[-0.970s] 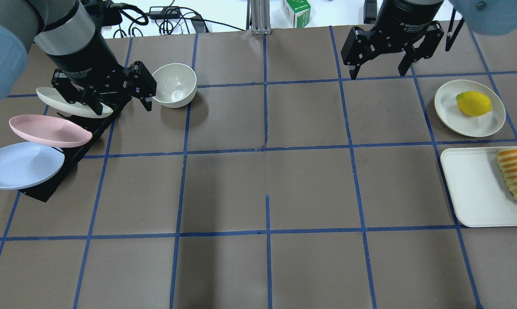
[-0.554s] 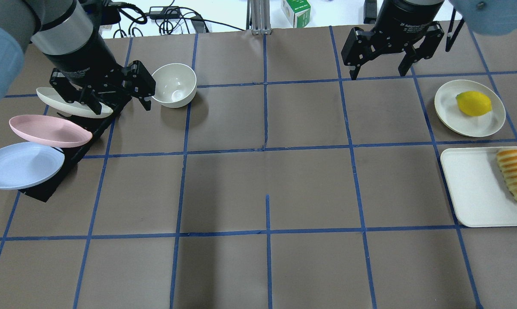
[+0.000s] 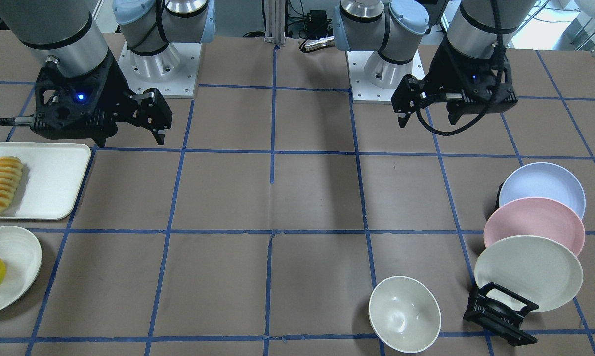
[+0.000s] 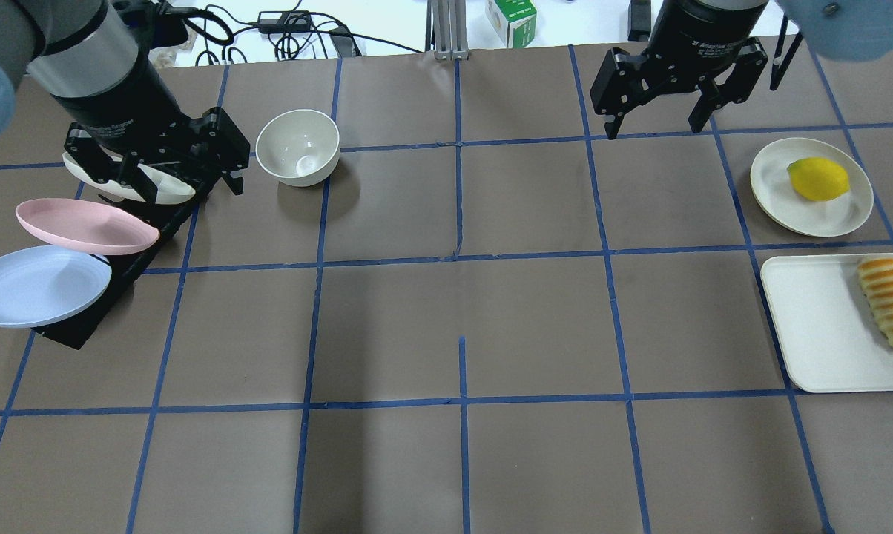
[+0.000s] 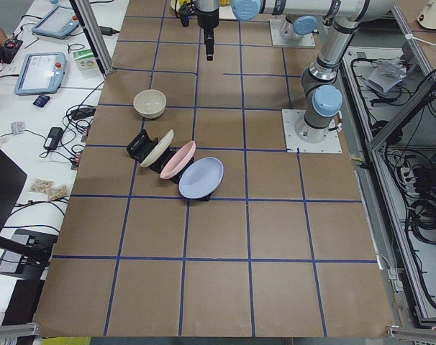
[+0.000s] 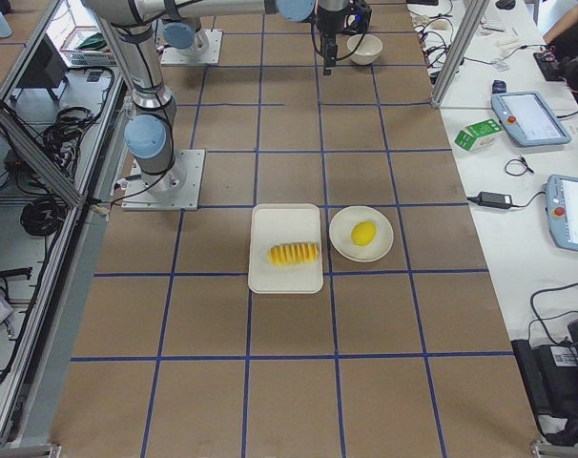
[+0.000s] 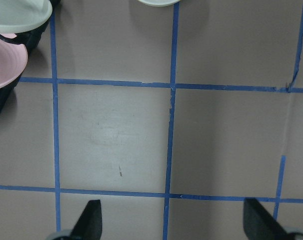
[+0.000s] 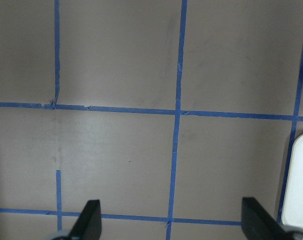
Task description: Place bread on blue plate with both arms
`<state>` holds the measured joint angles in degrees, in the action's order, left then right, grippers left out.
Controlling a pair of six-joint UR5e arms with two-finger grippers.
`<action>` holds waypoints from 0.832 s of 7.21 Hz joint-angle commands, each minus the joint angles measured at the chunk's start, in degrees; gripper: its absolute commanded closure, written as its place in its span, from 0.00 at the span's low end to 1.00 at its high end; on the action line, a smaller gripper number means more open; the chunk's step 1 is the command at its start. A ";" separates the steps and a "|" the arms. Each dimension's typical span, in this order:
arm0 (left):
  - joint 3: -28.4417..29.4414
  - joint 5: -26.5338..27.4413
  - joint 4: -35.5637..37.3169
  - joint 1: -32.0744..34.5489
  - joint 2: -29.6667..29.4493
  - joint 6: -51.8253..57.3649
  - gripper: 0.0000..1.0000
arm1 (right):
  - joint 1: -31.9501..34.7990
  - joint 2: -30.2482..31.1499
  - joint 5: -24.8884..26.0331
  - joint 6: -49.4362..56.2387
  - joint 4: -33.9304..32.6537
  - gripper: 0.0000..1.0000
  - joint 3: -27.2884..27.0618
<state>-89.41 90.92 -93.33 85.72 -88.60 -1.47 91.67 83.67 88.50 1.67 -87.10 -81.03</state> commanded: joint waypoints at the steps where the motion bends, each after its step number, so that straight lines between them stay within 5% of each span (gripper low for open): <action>1: 0.37 0.22 0.51 -3.70 0.00 0.06 0.00 | -0.17 0.00 0.18 0.09 0.09 0.00 0.00; 4: 1.25 0.84 2.19 -15.79 0.00 3.90 0.00 | -0.79 0.00 1.75 1.22 0.53 0.00 -0.09; 6: 1.43 3.98 2.45 -27.04 -0.08 18.44 0.00 | -6.04 1.39 6.16 4.03 1.84 0.00 -2.18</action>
<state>-88.17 93.12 -91.07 65.32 -88.64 8.59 88.51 84.12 93.01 4.04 -85.86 -81.86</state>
